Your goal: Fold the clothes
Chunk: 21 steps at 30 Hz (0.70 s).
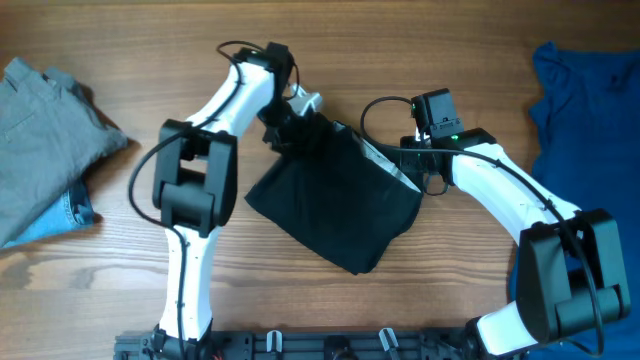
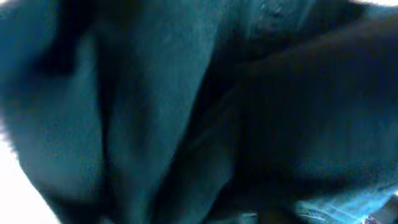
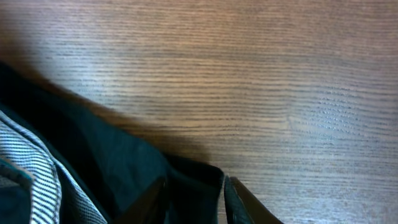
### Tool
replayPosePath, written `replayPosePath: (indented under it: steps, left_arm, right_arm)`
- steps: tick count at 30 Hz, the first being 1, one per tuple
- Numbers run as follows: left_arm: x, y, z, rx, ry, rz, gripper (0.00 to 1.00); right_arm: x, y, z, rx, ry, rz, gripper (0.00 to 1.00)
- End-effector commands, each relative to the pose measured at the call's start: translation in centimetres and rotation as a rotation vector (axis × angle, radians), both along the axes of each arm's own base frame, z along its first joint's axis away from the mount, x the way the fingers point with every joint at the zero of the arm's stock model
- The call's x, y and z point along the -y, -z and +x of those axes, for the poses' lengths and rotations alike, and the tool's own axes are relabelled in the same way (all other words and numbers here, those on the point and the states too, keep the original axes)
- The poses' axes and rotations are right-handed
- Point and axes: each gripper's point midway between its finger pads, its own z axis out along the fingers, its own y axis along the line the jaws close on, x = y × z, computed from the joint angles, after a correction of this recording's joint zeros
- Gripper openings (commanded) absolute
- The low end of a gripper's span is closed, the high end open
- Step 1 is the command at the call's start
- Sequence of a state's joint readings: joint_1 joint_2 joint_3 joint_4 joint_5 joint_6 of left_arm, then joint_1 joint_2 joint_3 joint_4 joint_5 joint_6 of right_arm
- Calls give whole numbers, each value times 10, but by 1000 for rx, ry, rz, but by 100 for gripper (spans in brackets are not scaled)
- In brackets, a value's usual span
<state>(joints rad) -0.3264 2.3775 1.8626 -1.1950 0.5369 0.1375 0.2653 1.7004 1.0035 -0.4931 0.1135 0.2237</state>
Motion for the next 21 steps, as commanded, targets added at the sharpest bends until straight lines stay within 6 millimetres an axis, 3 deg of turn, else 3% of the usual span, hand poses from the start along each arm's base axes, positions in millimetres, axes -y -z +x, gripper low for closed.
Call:
replayPosePath:
  steps: [1,4,7,9,15,21]
  left_arm:
    - [9,24,-11,-30,43,17,4]
    - [0,28,-6,-20,14,75,4]
    - [-33,35,6,6,-66,250,4]
    - [-52,28,13,21,-99,305,4]
    - [-98,-31,44,131,-250,278,4]
    - [-142,-90,57,239,-371,254,4]
  right_arm:
    - [3,3,-2,-12,16,-16,34]
    - [3,4,-3,-19,16,-18,34]
    - [4,5,-5,-27,16,-21,29]
    - [4,5,-6,-31,17,-22,28]
    - [5,6,-7,-35,18,-26,27]
    - [5,6,-8,-40,20,-26,26]
